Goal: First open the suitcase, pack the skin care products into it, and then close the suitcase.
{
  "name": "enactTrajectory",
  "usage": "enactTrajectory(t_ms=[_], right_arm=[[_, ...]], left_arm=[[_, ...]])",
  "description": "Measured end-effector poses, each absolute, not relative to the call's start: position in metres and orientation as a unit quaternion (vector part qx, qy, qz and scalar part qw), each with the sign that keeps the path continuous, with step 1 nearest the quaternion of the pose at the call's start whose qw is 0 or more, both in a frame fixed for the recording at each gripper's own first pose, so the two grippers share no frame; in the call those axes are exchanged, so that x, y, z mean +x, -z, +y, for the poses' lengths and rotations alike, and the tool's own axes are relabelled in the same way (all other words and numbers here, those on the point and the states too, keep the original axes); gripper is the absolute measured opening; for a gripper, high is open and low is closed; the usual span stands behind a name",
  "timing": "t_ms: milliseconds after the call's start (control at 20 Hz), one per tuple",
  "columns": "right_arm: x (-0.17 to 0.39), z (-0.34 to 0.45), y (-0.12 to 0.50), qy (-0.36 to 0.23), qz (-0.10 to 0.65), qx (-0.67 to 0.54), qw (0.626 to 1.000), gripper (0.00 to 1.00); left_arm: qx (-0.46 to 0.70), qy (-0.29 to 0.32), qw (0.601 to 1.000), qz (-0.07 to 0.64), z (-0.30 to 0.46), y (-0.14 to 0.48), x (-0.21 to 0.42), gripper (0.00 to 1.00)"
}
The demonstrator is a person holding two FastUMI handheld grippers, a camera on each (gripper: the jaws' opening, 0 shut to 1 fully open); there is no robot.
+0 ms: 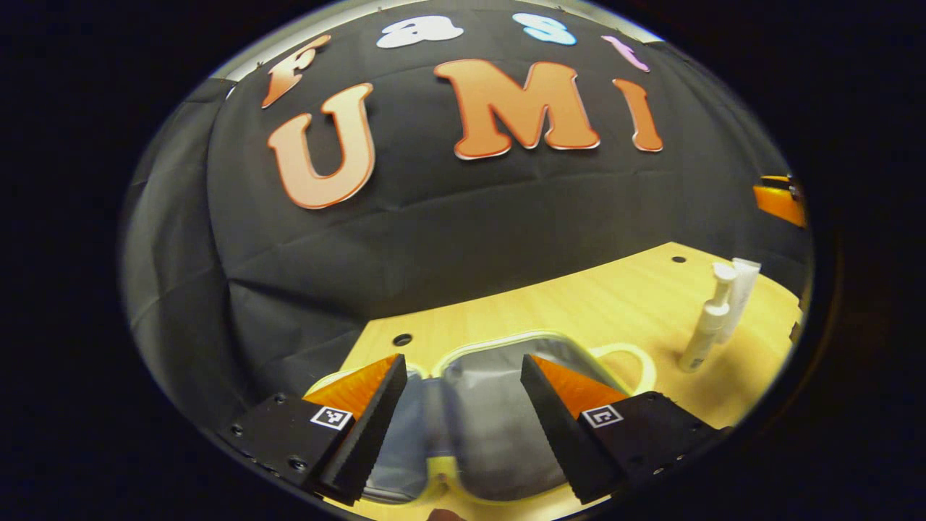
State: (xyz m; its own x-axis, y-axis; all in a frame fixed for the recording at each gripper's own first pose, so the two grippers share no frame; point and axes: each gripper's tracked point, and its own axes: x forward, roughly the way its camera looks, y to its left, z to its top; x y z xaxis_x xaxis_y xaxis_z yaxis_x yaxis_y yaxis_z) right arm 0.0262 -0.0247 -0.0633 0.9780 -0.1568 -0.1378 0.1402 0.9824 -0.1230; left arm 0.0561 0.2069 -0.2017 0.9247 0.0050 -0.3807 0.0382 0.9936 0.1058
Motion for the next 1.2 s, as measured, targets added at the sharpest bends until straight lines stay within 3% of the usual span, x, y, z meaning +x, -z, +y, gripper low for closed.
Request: enactTrajectory(t_ms=[650, 1200], right_arm=[[0.019, -0.07, 0.136, 0.035, 0.148, -0.077, 0.985, 0.96], [0.019, -0.085, 0.181, 0.009, 0.192, -0.075, 0.979, 0.96]], left_arm=[[0.069, 0.168, 0.966, 0.185, 0.0, 0.205, 0.042, 0.99], [-0.008, 0.202, 0.947, 0.25, -0.104, 0.291, 0.068, 1.0]])
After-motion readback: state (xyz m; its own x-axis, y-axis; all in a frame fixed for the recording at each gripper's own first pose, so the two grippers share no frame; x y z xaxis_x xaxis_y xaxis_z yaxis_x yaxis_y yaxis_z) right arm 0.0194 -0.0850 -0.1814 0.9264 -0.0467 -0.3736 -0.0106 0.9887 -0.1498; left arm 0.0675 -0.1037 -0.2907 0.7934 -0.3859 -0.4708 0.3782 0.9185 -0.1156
